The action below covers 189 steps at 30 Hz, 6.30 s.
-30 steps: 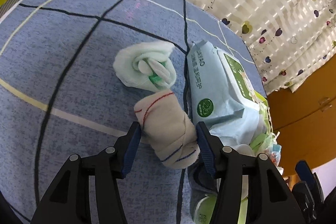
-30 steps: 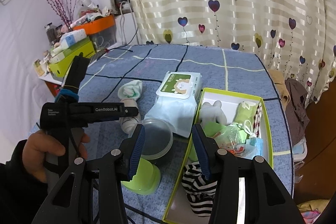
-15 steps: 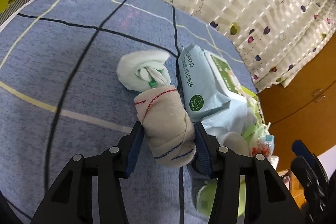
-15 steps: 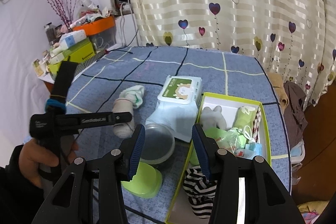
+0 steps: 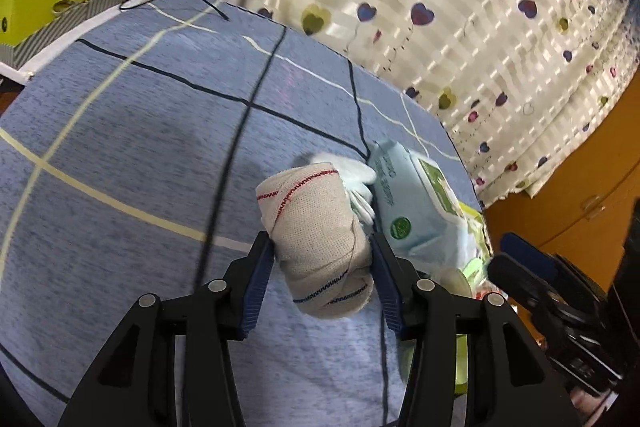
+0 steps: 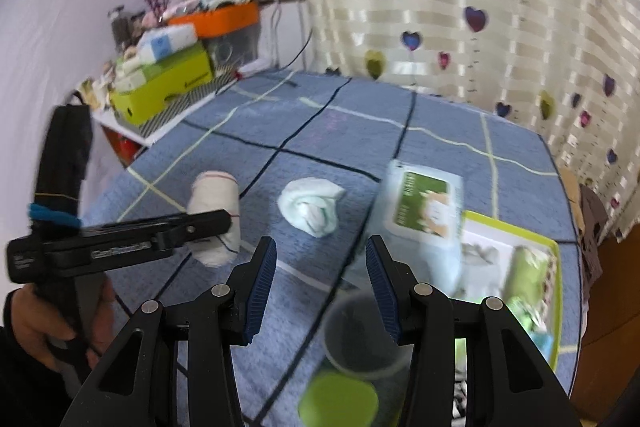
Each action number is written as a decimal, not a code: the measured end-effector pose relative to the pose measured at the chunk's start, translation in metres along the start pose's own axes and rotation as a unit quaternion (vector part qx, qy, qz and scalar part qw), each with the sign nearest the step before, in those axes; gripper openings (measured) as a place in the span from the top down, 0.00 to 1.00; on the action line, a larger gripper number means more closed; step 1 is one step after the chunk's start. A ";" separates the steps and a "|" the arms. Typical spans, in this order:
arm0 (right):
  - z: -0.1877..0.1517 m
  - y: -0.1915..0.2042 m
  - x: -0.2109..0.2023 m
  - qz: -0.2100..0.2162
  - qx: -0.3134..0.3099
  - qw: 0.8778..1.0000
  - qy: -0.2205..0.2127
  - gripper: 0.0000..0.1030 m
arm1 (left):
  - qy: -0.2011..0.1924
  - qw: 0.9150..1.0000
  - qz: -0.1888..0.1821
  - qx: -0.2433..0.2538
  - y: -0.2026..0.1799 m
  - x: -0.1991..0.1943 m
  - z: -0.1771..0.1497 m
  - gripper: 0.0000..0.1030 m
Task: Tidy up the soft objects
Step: 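Grasp the rolled white sock with red stripes with the left gripper, then grasp the white sock ball with the right gripper, then carry both white socks over the white box, then lower the white sock ball into the box and open the right gripper, then lower the rolled white sock into the box and open the left gripper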
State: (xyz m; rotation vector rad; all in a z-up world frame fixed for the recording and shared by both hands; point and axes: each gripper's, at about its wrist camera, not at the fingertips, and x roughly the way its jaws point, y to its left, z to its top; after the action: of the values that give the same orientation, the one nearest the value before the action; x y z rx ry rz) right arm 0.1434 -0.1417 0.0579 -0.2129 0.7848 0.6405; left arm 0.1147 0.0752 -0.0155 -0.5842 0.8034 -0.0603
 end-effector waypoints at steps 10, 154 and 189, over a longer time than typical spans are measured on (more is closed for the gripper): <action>0.041 0.023 0.077 -0.003 -0.092 0.992 0.086 0.55 | -0.008 1.000 -0.014 -0.014 0.023 -0.005 0.008 0.52; -0.067 -0.203 -0.048 -0.083 0.108 0.990 -0.042 0.55 | 0.068 0.969 -0.077 0.226 -0.224 0.060 -0.031 0.52; -0.120 -0.192 -0.105 -0.100 0.152 0.981 -0.059 0.54 | 0.129 0.948 -0.080 0.280 -0.259 0.088 -0.056 0.50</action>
State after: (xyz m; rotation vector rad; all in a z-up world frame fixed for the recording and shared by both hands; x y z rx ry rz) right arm 0.1339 -0.3903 0.0390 0.0266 0.7259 0.3326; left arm 0.1802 -0.1930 0.0288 -0.0973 0.9412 -0.5085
